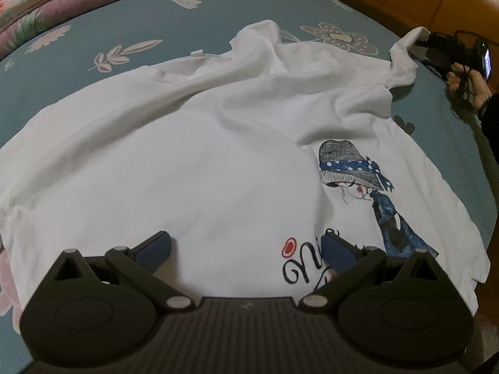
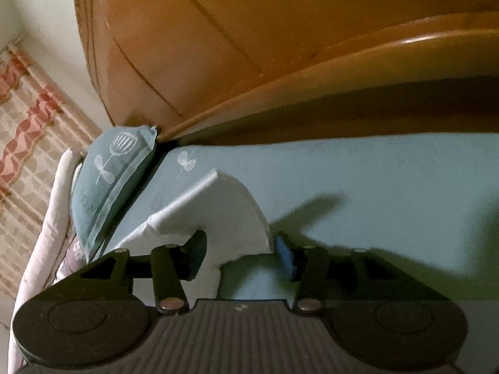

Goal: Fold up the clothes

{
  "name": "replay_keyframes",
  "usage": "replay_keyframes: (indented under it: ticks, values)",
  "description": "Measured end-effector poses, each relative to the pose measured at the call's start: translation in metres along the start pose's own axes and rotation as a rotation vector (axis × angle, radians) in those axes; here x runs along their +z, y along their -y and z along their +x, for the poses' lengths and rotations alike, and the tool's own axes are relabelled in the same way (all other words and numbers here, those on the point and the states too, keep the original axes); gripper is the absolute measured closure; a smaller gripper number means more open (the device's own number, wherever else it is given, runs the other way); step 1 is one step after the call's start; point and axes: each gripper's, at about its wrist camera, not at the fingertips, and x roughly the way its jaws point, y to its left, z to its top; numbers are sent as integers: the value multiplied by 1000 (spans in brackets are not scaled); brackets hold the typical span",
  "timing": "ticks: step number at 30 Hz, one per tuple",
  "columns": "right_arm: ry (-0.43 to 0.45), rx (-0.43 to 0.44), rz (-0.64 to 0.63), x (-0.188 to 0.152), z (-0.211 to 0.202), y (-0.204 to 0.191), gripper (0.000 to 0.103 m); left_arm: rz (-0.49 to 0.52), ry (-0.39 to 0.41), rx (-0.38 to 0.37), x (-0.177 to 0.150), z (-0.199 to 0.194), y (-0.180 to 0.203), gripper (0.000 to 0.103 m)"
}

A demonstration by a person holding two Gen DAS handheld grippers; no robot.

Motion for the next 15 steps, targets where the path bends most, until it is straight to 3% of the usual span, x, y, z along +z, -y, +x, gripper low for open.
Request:
replay_keyframes:
  ticks: [5,9,13,15]
  values:
    - [27,0,-42,6,16,2,38,6,-7,8,2,3,2,1]
    - [50,30,59,10,21,8,37,10,-13,15,3,6,4,1]
    - [5,140,149,5,18,6,37,14,-15,23,5,9,6,1]
    - [-24,130,119,5,27,0,38,17,-15,27,6,11,7,1]
